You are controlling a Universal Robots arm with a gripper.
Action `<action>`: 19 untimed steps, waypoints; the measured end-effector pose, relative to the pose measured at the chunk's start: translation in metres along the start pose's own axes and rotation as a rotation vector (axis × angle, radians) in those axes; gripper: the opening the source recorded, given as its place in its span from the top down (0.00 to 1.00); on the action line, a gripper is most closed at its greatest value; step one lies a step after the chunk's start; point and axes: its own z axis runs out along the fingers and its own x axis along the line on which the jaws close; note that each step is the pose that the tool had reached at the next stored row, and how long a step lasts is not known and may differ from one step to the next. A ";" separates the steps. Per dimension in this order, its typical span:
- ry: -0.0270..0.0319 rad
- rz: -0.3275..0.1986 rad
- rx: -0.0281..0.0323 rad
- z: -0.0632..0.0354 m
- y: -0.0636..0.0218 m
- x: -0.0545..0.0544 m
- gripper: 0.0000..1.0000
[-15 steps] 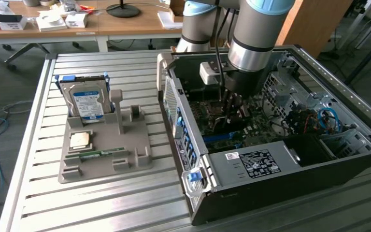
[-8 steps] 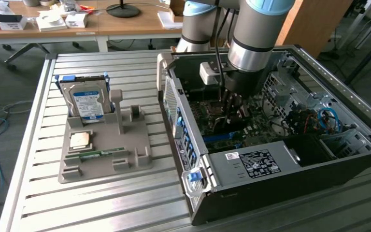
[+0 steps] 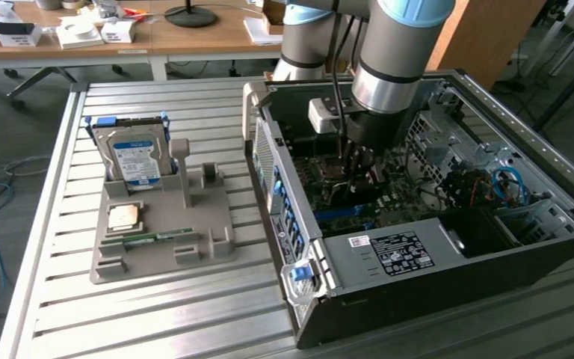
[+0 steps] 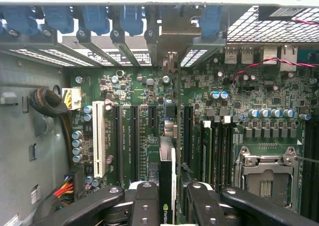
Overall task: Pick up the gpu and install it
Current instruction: 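Insert the gpu into the slot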
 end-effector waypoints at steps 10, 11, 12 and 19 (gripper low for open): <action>0.0000 0.000 0.0001 0.0039 0.0000 0.000 0.74; -0.0001 0.000 0.0001 0.0039 0.0000 0.000 0.74; -0.0003 0.000 0.0002 0.0042 0.0000 0.000 0.74; -0.0003 0.000 0.0002 0.0056 0.0003 0.000 0.74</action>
